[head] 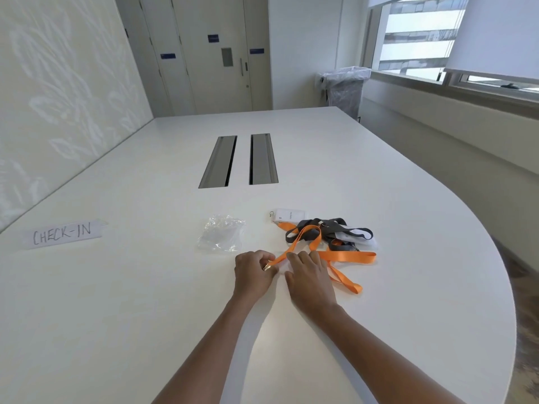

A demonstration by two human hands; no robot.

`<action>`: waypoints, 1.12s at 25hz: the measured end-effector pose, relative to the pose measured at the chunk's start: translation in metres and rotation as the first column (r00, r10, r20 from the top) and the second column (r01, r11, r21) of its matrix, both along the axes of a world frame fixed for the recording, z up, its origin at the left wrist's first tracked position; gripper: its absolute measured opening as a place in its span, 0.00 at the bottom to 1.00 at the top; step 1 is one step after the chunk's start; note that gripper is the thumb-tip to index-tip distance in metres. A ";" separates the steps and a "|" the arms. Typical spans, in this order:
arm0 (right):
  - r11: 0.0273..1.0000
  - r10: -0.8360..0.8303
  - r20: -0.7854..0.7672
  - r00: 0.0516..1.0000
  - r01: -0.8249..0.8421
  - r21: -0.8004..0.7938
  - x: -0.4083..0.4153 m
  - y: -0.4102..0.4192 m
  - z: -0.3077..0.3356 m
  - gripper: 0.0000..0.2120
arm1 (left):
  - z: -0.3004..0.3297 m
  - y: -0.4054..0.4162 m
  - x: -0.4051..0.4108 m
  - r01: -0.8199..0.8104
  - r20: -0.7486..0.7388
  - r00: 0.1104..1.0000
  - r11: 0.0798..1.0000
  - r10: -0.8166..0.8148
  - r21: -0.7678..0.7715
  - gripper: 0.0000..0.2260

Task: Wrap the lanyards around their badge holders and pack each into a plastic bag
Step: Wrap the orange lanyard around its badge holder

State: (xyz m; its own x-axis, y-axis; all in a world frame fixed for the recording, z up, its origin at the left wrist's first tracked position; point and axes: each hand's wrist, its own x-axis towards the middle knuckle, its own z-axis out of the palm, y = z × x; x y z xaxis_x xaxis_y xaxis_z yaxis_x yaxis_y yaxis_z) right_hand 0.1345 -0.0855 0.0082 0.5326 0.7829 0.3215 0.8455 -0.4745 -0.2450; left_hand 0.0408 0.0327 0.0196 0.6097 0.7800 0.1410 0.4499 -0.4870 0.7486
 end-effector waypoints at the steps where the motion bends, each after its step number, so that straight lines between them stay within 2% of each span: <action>1: 1.000 0.006 -0.016 1.000 -0.006 -0.003 -0.001 0.000 0.000 0.21 | 0.003 0.000 -0.003 0.017 0.023 1.000 0.999 -0.016 -0.031 0.10; 4: 0.999 0.016 -0.111 0.994 -0.012 0.043 -0.008 -0.001 0.004 0.27 | 0.013 -0.003 -0.014 0.031 0.087 0.996 0.999 -0.029 -0.028 0.04; 6: 0.993 0.014 -0.117 0.993 0.000 0.117 -0.014 -0.002 0.012 0.29 | 0.023 -0.003 -0.021 0.069 0.133 0.989 0.997 -0.065 -0.028 0.06; 9: 0.962 -0.011 -0.021 1.000 0.017 0.273 -0.020 0.001 0.033 0.23 | 0.046 -0.003 -0.029 0.142 0.215 0.968 0.988 -0.127 -0.055 0.07; 11: 0.932 0.010 -0.023 1.000 -0.001 0.361 -0.019 0.007 0.054 0.17 | 0.064 -0.002 -0.033 0.180 0.268 0.950 0.982 -0.160 -0.052 0.08; 16: 0.905 0.268 -0.191 0.944 -0.178 0.387 -0.015 0.018 0.110 0.09 | 0.106 0.010 -0.045 0.208 0.386 0.906 0.977 -0.174 -0.049 0.09; 19: 0.889 0.327 -0.257 0.909 -0.205 0.409 -0.021 0.024 0.140 0.08 | 0.117 0.017 -0.057 0.200 0.441 0.882 0.979 -0.164 -0.037 0.06; 23: 0.897 0.329 -0.313 0.891 -0.190 0.400 -0.035 0.037 0.173 0.08 | 0.116 0.024 -0.072 0.197 0.385 0.909 0.978 -0.158 -0.065 0.04; 26: 0.903 0.330 -0.263 0.907 -0.222 0.368 -0.043 0.045 0.194 0.09 | 0.105 0.027 -0.086 0.193 0.305 0.940 0.976 -0.153 -0.104 0.06; 28: 0.891 0.336 -0.211 0.918 -0.237 0.387 -0.046 0.049 0.206 0.10 | 0.091 0.026 -0.094 0.202 0.321 0.935 0.969 -0.147 -0.145 0.06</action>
